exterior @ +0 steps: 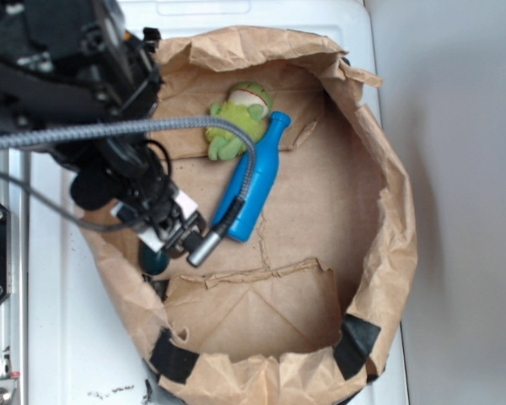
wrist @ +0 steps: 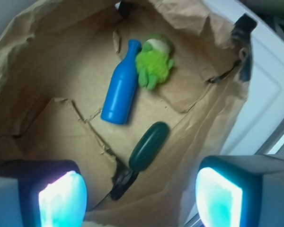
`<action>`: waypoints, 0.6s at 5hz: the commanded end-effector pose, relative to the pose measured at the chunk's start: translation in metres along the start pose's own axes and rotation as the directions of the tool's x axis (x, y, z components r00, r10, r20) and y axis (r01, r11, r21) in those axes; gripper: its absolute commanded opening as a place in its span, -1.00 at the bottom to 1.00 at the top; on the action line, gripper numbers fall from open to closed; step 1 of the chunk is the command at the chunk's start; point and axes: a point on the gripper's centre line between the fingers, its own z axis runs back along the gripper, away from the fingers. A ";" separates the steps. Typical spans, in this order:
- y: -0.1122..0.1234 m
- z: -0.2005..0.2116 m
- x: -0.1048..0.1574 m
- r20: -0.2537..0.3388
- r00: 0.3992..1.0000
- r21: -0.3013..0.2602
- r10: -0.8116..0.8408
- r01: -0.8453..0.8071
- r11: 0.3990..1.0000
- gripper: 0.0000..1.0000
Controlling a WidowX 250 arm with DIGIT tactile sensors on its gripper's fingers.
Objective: Grab the plastic pickle.
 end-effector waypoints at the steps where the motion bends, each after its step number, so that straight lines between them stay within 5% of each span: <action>1: 0.003 0.005 0.003 0.020 1.000 -0.014 0.014 -0.014 1.000 1.00; 2: 0.010 -0.004 0.017 0.054 0.990 0.027 0.127 -0.129 0.991 1.00; 3: -0.017 -0.024 0.044 0.077 0.965 0.041 0.249 -0.252 0.967 1.00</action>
